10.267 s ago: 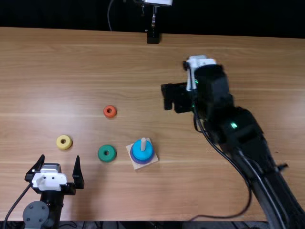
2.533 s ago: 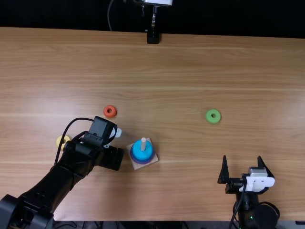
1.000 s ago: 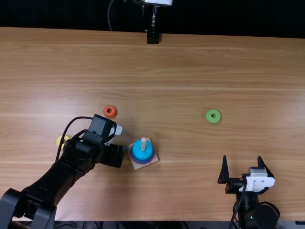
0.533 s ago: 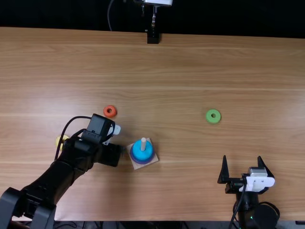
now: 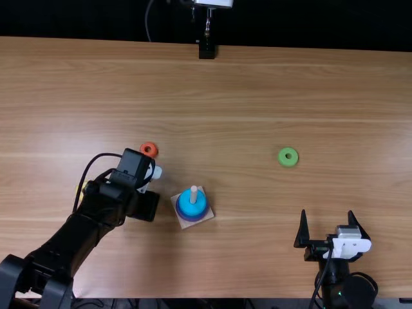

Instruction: Build the Hanoi tower: stack the rings onto the peg from bottom to top in this color order: purple, dark blue, light blue, dark green, light green, yellow, orange.

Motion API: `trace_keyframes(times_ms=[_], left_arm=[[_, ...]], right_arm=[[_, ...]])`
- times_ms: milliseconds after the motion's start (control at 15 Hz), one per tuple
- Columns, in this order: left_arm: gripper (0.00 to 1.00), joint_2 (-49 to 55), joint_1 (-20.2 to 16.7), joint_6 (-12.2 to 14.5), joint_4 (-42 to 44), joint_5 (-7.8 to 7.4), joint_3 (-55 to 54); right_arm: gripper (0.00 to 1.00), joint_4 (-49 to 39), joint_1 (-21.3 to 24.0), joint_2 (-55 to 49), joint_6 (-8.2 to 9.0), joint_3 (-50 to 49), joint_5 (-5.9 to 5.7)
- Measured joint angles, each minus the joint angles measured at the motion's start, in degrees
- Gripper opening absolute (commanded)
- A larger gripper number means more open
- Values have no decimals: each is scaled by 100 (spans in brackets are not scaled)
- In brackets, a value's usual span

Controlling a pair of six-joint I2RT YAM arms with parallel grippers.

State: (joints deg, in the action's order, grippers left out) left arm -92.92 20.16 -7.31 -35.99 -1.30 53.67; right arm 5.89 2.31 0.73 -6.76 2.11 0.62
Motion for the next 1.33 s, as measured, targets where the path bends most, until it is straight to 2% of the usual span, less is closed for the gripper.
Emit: trace_keyframes(times_ms=[467, 667, 867, 1067, 1333], left_arm=[[0, 118, 46, -2, -2599, 2, 2277], [0, 118, 369, -20, -3484, -28, 3292], [0, 118, 691, -98, -3591, -44, 3923], [0, 107, 1054, -501, -3587, -39, 4221], [0, -66, 1405, -697, -3593, -44, 4227]], right_arm=[[100, 4, 0, 0, 2, 0, -2], [100, 2, 0, 0, 0, 0, -2], [100, 4, 0, 0, 0, 0, -2], [100, 2, 0, 0, 0, 0, -2], [100, 2, 0, 0, 0, 0, -2]])
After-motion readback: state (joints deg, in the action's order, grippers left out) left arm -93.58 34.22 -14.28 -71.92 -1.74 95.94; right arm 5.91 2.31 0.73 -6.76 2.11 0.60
